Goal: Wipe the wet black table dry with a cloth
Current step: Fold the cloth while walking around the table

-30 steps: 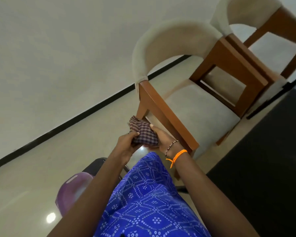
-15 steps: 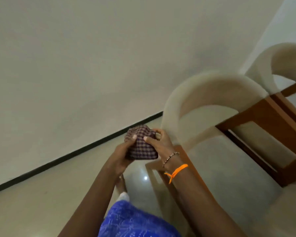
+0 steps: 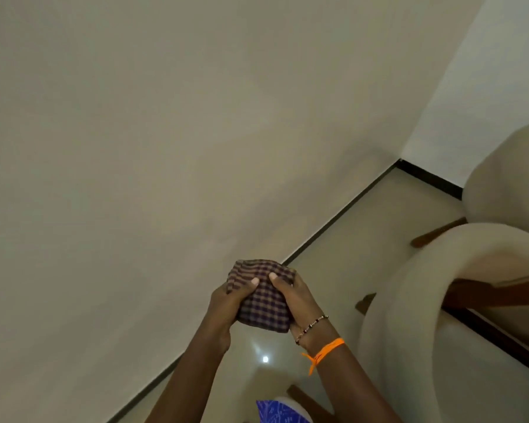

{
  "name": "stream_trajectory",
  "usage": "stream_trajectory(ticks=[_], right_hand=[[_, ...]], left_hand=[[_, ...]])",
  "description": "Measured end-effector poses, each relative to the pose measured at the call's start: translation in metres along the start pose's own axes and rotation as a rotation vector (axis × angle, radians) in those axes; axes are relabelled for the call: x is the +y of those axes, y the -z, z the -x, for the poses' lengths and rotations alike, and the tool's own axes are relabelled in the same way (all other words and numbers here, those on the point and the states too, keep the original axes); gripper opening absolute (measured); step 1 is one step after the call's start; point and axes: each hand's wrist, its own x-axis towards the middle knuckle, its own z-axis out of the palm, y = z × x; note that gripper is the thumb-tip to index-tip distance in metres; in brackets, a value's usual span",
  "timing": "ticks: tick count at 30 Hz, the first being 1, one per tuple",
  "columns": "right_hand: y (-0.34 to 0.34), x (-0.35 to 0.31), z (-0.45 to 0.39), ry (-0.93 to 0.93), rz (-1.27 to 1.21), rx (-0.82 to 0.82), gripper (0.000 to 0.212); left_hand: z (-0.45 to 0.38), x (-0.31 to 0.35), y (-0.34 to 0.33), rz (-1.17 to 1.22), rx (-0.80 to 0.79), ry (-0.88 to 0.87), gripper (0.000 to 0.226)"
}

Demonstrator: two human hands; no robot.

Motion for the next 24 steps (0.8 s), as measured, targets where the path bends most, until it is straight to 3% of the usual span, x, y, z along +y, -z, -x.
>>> stream_trajectory(ticks=[4,8,16,21,24], right_hand=[[0.015,-0.042,-0.064,0.058,0.098,0.18,0.036],[0.036,-0.086,-0.123,0.134,0.063,0.364,0.052],[0.105,-0.2,-0.215,0.329,-0.121,0.599,0.039],[0.17,-0.248,-0.255,0.304,-0.238,0.731,0.037],[0.21,-0.278,-0.282,0.257,-0.428,0.691,0.033]], left_hand=[[-0.063,0.024,-0.036,-0.051,-0.054,0.022,0.022],[-0.123,0.056,-0.08,-0.101,-0.131,0.05,0.019],[-0.238,0.138,-0.227,-0.232,-0.356,0.076,0.018],[-0.284,0.162,-0.32,-0.345,-0.483,0.068,0.025],[-0.315,0.174,-0.381,-0.406,-0.512,0.032,0.026]])
